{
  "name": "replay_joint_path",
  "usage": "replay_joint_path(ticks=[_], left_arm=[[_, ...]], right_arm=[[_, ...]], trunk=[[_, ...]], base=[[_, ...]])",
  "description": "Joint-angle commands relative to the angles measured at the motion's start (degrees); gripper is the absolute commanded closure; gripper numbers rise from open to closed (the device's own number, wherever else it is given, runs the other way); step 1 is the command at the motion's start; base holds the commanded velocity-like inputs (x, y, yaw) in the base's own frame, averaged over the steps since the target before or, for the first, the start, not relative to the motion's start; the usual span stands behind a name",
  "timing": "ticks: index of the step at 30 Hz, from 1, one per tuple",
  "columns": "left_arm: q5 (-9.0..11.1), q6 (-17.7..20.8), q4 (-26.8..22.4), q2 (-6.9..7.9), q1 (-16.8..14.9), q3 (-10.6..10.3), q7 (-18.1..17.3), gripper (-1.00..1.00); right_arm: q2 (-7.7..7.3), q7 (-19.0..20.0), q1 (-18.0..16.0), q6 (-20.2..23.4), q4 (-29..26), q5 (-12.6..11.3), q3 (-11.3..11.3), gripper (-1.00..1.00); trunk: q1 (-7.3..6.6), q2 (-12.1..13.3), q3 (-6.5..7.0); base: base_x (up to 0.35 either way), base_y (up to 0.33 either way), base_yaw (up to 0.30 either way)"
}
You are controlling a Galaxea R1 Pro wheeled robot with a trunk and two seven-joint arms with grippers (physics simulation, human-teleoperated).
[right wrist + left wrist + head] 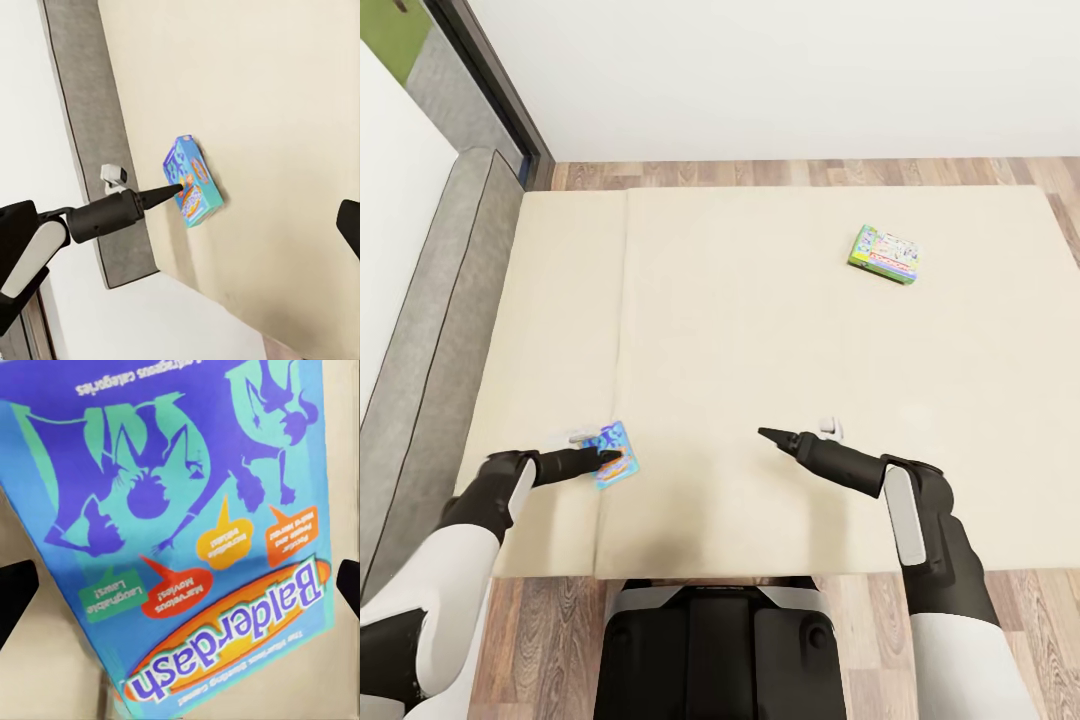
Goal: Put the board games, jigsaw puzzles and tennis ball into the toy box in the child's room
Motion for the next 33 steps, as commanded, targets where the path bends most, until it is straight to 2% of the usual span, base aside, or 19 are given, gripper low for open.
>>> replay_joint_path(ticks=[1,8,21,27,33], left_arm=[[-0.6,0.3,-0.1,-0.15,0.0,0.2,-0.5,-1.0],[-0.6,0.3,-0.1,-0.98,-0.1,-0.8,-0.5,-1.0],[-0.6,0.4,-0.7,-3.2,-1.1,-1.0,-0.2,-1.0],[-0.6,0.5,-0.8,-3.66,-1.5,-1.4,0.0,-1.0],[-0.7,0.6,-0.8,-3.83,-3.2,-2.3,0.0,-1.0]], right_arm=[[0.06,0.5,0.0,0.3,-0.1,0.4,-0.2,-1.0],[0.05,0.5,0.0,0.3,-0.3,0.3,-0.4,-1.0],[-0.03,0.6,0.0,0.3,-0.5,0.2,-0.6,-1.0],[-0.03,0.6,0.0,0.3,-0.5,0.2,-0.6,-1.0],[-0.03,0.7,0.0,0.3,-0.5,0.2,-0.6,-1.0]], trunk=[[0.03,-0.1,-0.06],[0.03,-0.1,-0.06],[0.03,-0.1,-0.06],[0.03,-0.1,-0.06],[0.03,-0.1,-0.06]], base=[[0.0,0.0,0.0],[0.0,0.0,0.0],[0.0,0.0,0.0],[0.0,0.0,0.0],[0.0,0.0,0.0]])
